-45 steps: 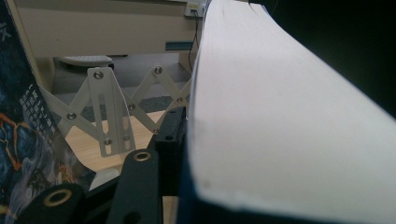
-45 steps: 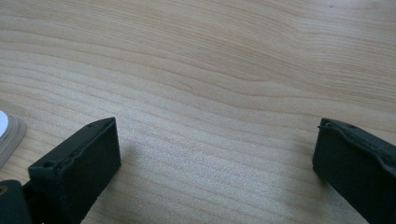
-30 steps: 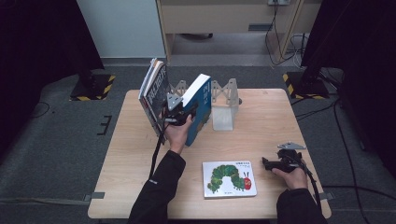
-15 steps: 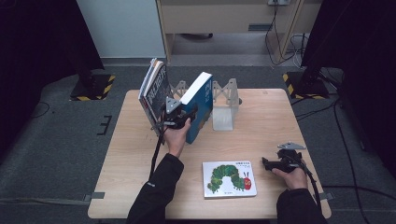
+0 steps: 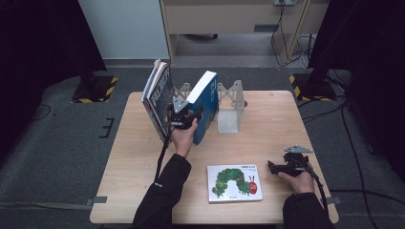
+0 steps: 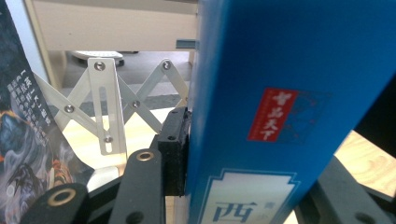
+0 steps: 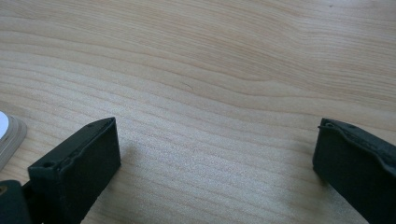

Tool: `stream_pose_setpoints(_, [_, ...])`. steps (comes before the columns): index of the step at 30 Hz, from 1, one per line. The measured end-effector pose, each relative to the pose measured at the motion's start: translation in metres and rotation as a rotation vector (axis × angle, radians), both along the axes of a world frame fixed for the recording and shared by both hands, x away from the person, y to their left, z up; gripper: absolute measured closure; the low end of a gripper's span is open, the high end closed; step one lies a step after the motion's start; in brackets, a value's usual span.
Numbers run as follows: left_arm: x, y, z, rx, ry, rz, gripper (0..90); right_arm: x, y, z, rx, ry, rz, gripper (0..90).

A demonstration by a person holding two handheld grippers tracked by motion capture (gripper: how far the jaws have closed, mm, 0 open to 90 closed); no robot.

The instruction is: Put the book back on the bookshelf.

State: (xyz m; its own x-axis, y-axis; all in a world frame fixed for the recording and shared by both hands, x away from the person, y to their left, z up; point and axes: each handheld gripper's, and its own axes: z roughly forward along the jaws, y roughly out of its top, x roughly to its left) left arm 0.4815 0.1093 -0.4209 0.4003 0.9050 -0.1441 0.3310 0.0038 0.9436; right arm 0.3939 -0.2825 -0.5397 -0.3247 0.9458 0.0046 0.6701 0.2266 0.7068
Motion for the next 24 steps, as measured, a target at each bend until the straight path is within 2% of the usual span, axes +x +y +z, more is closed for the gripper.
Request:
stream_pose_setpoints(2, [0.004,-0.002,0.000,0.010,-0.005,0.009,58.1,0.000,0.000,0.000,0.000,0.000,0.000,1.0])
stream_pose_setpoints(7, [0.008,-0.003,-0.001,0.004,-0.007,0.014,57.6,0.000,0.000,0.000,0.002,0.001,-0.001,0.9])
stream_pose_setpoints(13, [-0.005,0.003,-0.007,-0.020,-0.021,-0.020,55.4,0.000,0.000,0.000,-0.001,-0.002,0.001,0.9])
stream_pose_setpoints(17, [-0.010,0.004,-0.008,-0.017,-0.019,-0.021,55.6,0.000,0.001,0.000,0.000,-0.001,-0.002,0.9])
stream_pose_setpoints(24, [-0.004,-0.001,-0.002,0.006,0.010,-0.013,56.7,0.000,0.001,0.000,0.000,0.002,-0.002,0.9])
